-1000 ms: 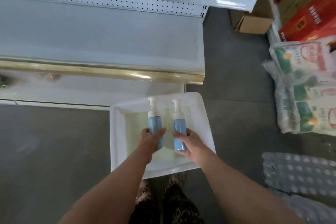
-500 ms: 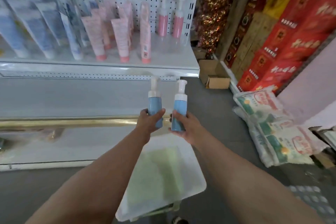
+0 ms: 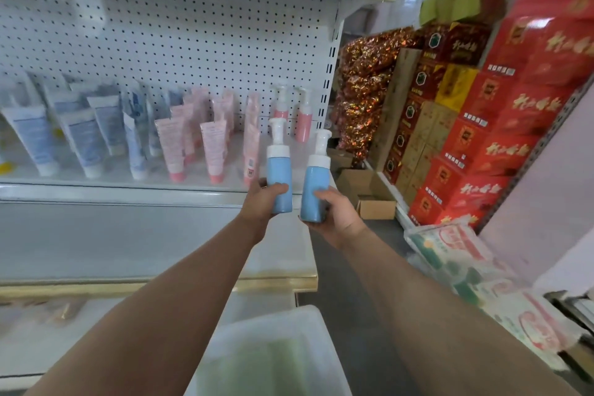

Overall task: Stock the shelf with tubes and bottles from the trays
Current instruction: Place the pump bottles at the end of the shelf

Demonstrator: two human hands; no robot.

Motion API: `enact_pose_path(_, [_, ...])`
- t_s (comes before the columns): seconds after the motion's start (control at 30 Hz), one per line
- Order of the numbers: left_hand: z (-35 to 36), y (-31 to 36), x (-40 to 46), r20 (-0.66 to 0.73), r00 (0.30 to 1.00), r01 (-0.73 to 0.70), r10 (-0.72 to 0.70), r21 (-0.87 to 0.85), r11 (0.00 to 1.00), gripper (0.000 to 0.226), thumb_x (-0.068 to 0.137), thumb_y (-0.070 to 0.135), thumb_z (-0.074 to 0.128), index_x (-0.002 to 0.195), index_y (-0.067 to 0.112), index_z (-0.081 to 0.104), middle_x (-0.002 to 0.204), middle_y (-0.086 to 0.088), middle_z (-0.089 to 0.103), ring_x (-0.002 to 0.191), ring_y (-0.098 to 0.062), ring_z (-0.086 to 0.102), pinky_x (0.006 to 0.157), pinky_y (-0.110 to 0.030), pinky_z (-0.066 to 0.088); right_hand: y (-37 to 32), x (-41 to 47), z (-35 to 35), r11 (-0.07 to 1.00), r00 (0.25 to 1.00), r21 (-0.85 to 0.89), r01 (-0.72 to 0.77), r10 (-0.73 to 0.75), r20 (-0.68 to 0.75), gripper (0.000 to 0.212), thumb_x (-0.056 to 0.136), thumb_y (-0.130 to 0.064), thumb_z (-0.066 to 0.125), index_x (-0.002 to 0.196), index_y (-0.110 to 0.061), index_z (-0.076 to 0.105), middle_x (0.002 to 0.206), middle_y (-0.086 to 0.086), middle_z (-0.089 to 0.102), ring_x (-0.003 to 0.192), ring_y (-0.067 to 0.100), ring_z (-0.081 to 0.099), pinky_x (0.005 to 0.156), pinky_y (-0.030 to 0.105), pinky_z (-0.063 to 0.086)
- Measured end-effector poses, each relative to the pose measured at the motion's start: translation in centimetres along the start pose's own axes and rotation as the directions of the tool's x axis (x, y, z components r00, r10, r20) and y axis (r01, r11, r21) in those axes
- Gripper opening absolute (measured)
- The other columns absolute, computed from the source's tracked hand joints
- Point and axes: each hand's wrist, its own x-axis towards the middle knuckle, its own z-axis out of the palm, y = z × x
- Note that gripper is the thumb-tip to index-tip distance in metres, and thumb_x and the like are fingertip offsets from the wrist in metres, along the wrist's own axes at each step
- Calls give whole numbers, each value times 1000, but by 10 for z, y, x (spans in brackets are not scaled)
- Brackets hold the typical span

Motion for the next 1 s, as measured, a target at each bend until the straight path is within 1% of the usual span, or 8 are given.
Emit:
enact_pose_path(0.17, [18,7,47,16,996,-90,88,126,988,25,87,5,70,105,20,62,111,-9,67,104,-26,62,98,-47,50,-33,44,-7,996,997,-67,53,-57,-56,36,91,-12,69,126,-13,62,125,12,64,115,28,61,78,38,57])
enact_pose_path(0.27, [30,10,80,-39,986,-150,161,207,967,35,85,7,75,114,17,59,112,-7,67,104,-23,63,89,-39,53,-51,80,-12,985,993,-136,102,-110,-50,35,89,-10,71,123,-12,64,122,9,69,111,22,65,82,33,56])
enact_pose_path(0.4, [37,5,129,-145,967,-157,210,308,938,49,76,8,83,115,18,56,108,-2,69,97,-17,66,80,-32,54,-57,135,-21,958,981,-235,162,-182,-65,47,85,-3,75,128,-12,58,122,10,68,114,25,64,98,41,53])
enact_pose_path(0.57, [37,-18,178,-287,935,-91,208,373,923,57,71,8,87,116,20,53,111,-1,68,101,-20,65,80,-32,57,-47,187,-28,906,969,-379,189,-235,-77,53,81,1,78,125,-15,53,118,3,65,101,11,63,78,19,53])
enact_pose_path(0.67, [43,-21,203,-308,921,-114,239,373,921,58,72,4,85,112,28,50,107,2,66,97,-17,64,70,-21,51,-39,220,-29,866,959,-451,216,-275,-68,54,76,-4,84,114,-27,53,106,-5,66,94,10,64,82,26,53])
enact_pose_path(0.8, [44,-18,238,-344,911,-83,228,389,918,56,73,5,83,113,26,51,99,5,66,92,-15,65,76,-31,56,-34,256,-26,815,953,-543,201,-292,-85,55,65,-37,86,101,-53,48,98,-16,68,92,8,68,89,43,57])
enact_pose_path(0.9, [46,-14,261,-402,881,-60,249,428,902,54,75,14,83,114,28,49,98,7,64,92,-19,65,71,-30,52,-37,275,-22,788,943,-582,199,-316,-105,52,73,-35,85,106,-46,46,98,-19,66,92,8,66,89,42,56])
enact_pose_path(1.0, [47,-13,284,-424,862,-39,279,493,869,56,78,21,81,123,25,48,110,4,65,98,-22,64,80,-32,49,-40,291,-17,766,928,-616,185,-343,-147,49,79,-30,83,111,-35,48,101,-15,62,96,12,62,82,29,48])
